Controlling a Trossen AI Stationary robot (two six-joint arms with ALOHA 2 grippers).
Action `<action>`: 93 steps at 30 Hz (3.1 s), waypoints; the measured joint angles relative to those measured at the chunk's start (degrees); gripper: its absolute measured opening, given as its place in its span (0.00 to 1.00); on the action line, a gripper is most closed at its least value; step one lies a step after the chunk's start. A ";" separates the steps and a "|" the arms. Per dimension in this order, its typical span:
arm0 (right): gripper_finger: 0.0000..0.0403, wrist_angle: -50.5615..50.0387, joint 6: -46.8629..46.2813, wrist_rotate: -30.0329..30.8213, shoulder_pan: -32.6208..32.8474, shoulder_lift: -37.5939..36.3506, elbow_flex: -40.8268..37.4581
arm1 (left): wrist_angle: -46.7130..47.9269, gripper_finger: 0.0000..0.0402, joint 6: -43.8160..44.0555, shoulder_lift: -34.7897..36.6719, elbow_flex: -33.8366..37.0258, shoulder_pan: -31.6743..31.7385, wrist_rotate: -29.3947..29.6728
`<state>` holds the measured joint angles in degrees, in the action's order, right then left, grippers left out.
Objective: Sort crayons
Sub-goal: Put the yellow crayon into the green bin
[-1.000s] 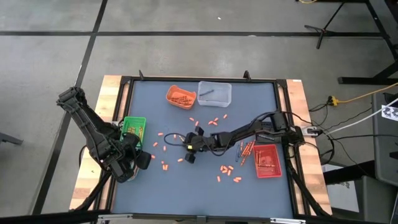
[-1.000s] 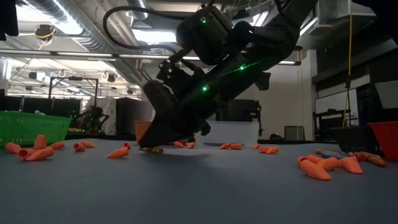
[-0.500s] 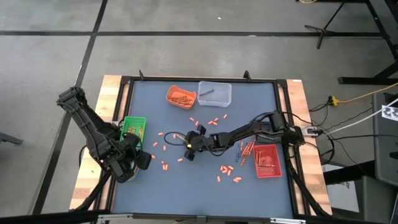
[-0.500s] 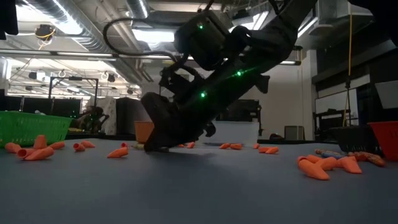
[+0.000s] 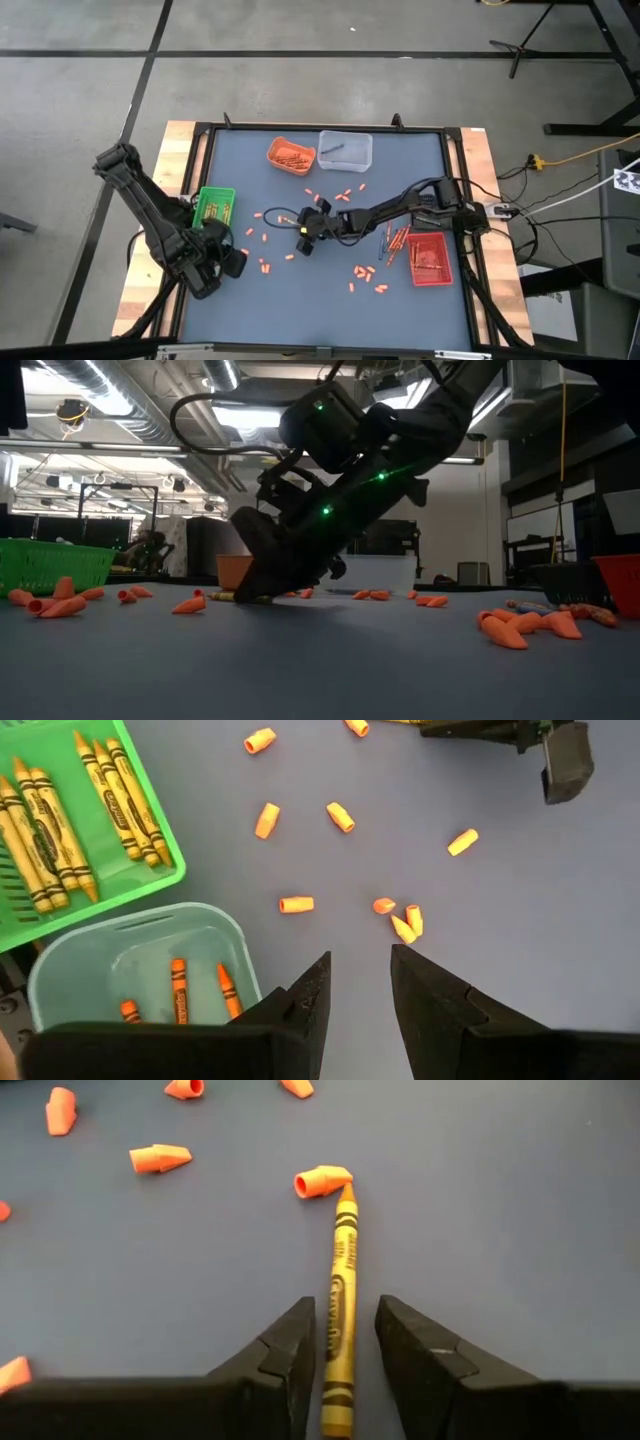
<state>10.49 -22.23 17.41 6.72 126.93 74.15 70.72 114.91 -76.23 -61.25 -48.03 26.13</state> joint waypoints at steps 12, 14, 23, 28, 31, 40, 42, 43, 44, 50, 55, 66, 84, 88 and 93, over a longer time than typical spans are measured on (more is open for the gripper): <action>0.03 -1.15 1.16 -2.29 -0.17 -0.14 0.02 | -6.03 0.23 -0.78 -7.38 0.00 0.00 1.87; 0.05 -1.15 1.82 -2.88 -0.11 -0.14 0.02 | -8.26 0.23 -4.73 -8.82 0.00 0.02 3.77; 0.03 -1.72 6.15 -7.87 -0.22 -1.46 -0.08 | -22.13 0.23 -33.13 -16.33 0.00 2.09 16.04; 0.04 -2.22 7.75 -14.01 -0.08 -2.37 -0.16 | -27.64 0.23 -46.74 -20.38 0.00 4.79 16.92; 0.06 -2.39 7.75 -17.50 0.07 -2.79 -0.20 | -29.11 0.23 -50.47 -22.04 -0.01 6.56 17.09; 0.04 -0.42 7.74 -30.04 0.09 -2.88 -0.15 | -30.31 0.23 -53.09 -23.33 -0.01 12.10 15.66; 0.05 0.59 7.73 -31.12 0.07 -2.92 -0.11 | -31.44 0.23 -54.79 -23.33 0.00 12.98 13.81; 0.05 1.23 7.73 -31.90 0.07 -2.92 -0.11 | -32.17 0.23 -55.86 -23.33 0.00 13.32 13.00; 0.05 1.90 7.73 -32.64 0.07 -2.93 -0.11 | -32.90 0.23 -57.01 -23.33 -0.02 13.66 12.19; 0.04 4.98 7.58 -36.73 0.04 -2.99 -0.04 | -34.94 0.23 -61.37 -23.33 -0.01 14.76 8.55; 0.05 6.25 7.55 -39.74 0.04 -3.05 0.00 | -34.93 0.23 -61.57 -23.33 0.00 14.75 6.03; 0.04 9.23 7.55 -43.62 0.02 -3.14 0.00 | -35.74 0.23 -61.59 -23.33 -0.02 14.71 2.45; 0.06 10.07 5.63 -44.44 -0.04 -3.14 0.07 | -35.74 0.05 -61.53 -23.33 -0.02 14.71 2.51; 0.06 10.02 5.08 -44.46 -0.04 -3.14 0.07 | -35.72 0.02 -61.53 -23.33 -0.02 14.71 2.45; 0.06 9.67 4.91 -44.46 0.00 -3.14 0.08 | -35.77 0.03 -61.46 -23.33 -0.02 14.86 1.43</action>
<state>20.16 -17.32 -27.05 6.72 123.79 74.23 34.95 53.45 -99.57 -61.28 -33.17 27.56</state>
